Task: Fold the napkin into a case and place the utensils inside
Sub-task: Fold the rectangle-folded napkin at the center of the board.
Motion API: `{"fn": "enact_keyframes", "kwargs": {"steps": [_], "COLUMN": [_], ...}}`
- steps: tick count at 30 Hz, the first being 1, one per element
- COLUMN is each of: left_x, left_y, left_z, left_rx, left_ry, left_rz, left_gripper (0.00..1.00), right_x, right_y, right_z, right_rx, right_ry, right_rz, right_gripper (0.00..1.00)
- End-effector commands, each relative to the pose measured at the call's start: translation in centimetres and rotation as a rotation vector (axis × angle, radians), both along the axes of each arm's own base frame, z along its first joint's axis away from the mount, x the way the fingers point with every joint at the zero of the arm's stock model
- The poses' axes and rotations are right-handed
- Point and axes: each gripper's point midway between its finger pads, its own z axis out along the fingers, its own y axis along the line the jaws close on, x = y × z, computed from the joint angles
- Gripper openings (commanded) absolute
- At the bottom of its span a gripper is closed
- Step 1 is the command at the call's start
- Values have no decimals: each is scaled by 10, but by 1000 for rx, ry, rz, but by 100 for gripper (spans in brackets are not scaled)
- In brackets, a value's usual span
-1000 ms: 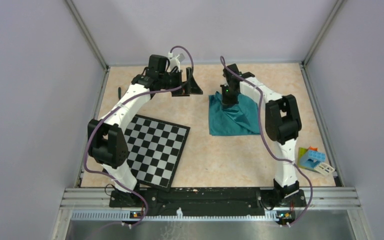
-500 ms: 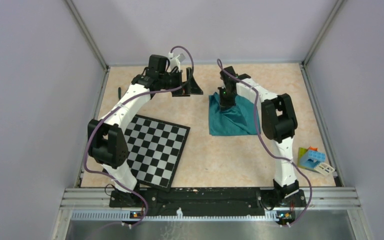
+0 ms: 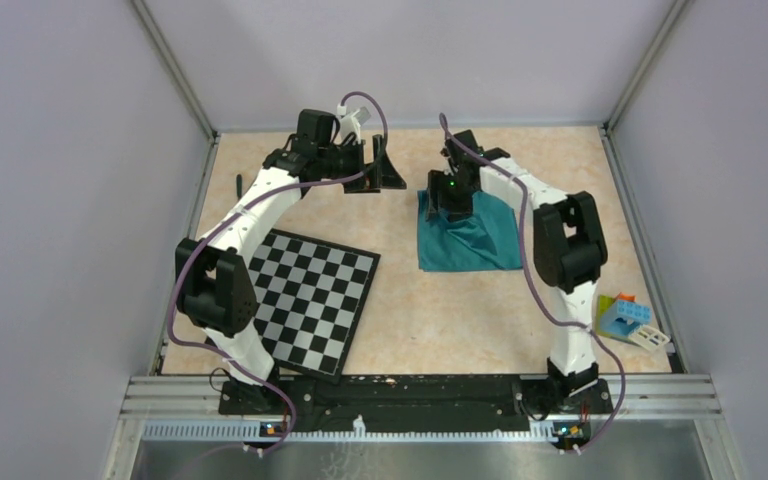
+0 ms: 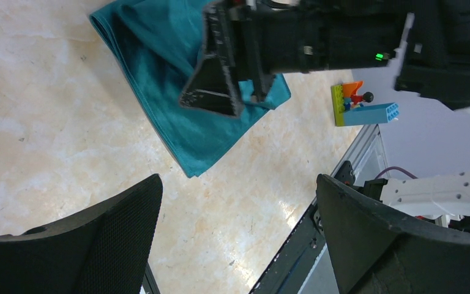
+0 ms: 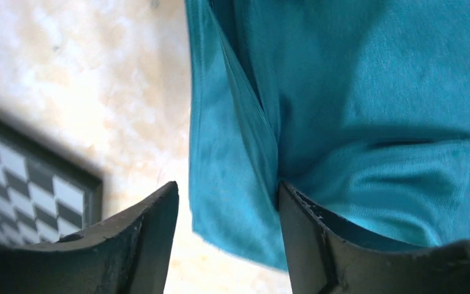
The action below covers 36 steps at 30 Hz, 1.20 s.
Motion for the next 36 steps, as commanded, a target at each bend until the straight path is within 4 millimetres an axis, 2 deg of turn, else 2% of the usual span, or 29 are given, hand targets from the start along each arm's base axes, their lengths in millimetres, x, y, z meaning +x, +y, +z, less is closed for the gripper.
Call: {"fn": "enact_keyframes", "kwargs": {"steps": [1,4,6,8,13,19,27,36], "left_x": [1,2,2,3,4,4,4,6], "left_y": [1,1,1,1,1,1,0,1], "left_z": [32,30,28,27,26,25,22,21], "left_rx": [-34,-30,-26,-23,-19,-18,-19,-16], "left_ry": [-91,-89,-89,-90,-92,-90,-83,-85], "left_rz": [-3,-2,1,3,4,2,-3,-2], "left_gripper": [99,99,99,99,99,99,99,99], "right_x": [3,-4,-5,-5,-5,-1,6,23], "right_y": [-14,-51,-65,-75,-96,-95,-108,-113], "right_z": [83,81,78,73,43,25,2,6], "right_rx": [143,221,293,338,344,389,295,302], "right_ry": [-175,-176,-185,-189,-150,-119,-110,-146], "right_rz": [-26,-100,-120,-137,-185,-174,-175,-160], "right_gripper": [63,75,79,79,79,76,75,75]}}
